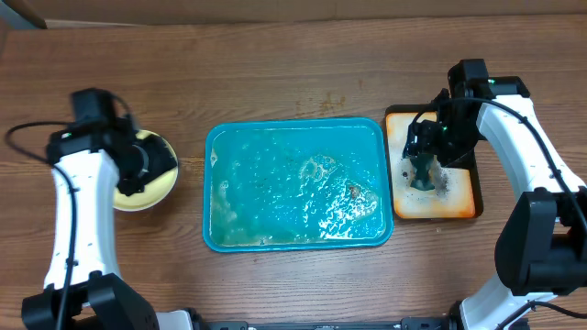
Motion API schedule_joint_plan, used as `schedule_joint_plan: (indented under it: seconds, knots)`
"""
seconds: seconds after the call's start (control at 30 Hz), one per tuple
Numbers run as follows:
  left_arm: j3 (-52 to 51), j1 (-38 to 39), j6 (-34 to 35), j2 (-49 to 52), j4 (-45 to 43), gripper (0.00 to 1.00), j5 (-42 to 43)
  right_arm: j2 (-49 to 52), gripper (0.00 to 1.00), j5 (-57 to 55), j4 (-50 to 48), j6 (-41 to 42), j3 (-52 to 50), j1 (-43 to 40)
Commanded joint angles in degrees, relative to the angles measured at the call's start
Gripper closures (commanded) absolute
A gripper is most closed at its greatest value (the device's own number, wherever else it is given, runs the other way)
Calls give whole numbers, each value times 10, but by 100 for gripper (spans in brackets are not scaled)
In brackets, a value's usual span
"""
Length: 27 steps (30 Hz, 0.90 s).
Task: Clean dirty plates on tray and stack at the side
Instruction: 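Withdraw left gripper from the plate stack toward the tray edge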
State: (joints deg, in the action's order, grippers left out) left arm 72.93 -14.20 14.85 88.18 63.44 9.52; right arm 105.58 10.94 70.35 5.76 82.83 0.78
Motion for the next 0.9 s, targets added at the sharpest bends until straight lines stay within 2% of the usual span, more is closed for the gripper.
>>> schedule_joint_plan:
  seconds: [0.0,0.1,0.3,0.53,0.6,0.63,0.67,0.77,0.87]
  knots:
    - [10,43,-45,-12,45,1,4,-12,10,16,7,3,11,-1]
    - [9,63,-45,-12,118,0,6,-16,0,16,25,17,11,-1]
    - [9,64,-46,-18,195,0,6,-52,0,10,31,26,-7,-1]
    - [-19,64,-46,-110,187,0,21,-179,1,-19,-61,47,-120,-1]
    - [-27,64,-46,-145,178,2,21,-207,11,-22,-89,50,-152,-1]
    - [-30,64,-46,-161,177,7,21,-217,19,-22,-101,50,-166,-1]
    - [-32,64,-46,-179,175,7,19,-224,26,-23,-111,49,-177,-1]
    - [-34,64,-46,-224,166,4,19,-228,30,-24,-153,49,-203,-1]
    - [-34,64,-46,-252,151,0,19,-216,62,-25,-216,49,-224,-1]
